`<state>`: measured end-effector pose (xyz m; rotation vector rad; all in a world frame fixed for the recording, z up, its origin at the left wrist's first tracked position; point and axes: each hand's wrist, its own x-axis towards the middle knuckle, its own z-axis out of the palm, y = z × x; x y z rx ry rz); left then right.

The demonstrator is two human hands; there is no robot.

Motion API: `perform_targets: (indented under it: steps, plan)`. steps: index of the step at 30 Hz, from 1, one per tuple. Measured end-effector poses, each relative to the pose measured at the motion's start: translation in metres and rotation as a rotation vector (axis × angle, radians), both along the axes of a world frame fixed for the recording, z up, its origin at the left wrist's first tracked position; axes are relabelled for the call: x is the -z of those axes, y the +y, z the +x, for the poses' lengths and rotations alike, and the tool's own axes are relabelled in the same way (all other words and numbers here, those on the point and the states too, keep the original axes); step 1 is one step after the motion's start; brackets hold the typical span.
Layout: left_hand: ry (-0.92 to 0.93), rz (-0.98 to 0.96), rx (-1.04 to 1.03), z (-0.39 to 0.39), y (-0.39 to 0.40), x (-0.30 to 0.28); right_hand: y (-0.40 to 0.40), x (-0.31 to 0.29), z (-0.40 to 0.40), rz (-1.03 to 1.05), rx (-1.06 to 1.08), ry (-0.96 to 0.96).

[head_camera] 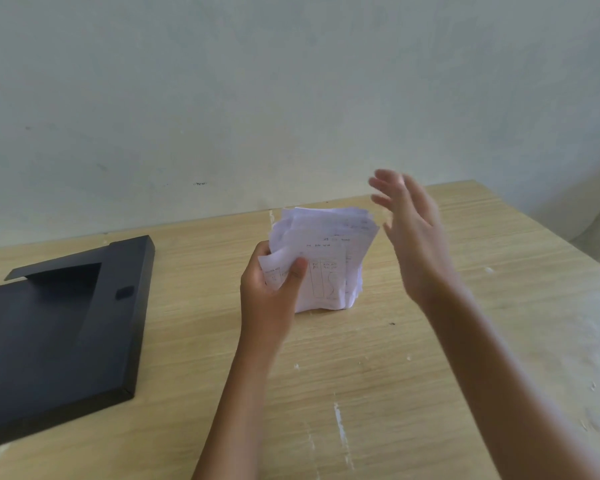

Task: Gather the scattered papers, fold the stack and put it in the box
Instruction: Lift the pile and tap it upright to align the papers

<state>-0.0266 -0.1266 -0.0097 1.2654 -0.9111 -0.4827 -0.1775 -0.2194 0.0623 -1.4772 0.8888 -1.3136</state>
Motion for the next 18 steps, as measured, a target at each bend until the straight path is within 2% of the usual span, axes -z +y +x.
perform_targets:
  steps: [2,5,7,10,13,18]
  plan:
    - [0.004,-0.004,0.002,0.000,-0.001,0.001,0.005,0.018,0.003,0.120,0.028,0.009]
    - [-0.025,-0.010,-0.022,-0.004,-0.002,0.000,0.021,0.036,0.014,0.126,-0.211,0.163]
    - [-0.040,-0.042,-0.061,-0.007,-0.001,-0.003,0.033,0.036,0.022,0.066,-0.285,0.094]
    - [-0.071,-0.088,-0.146,-0.009,0.000,-0.003,0.040,0.033,0.028,-0.029,-0.260,-0.040]
    - [-0.072,-0.073,-0.179,-0.008,-0.002,0.001,0.040,0.043,0.031,-0.097,-0.271,-0.068]
    - [0.055,-0.024,-0.191,-0.011,-0.008,0.015,0.031,0.074,0.031,0.046,-0.312,-0.052]
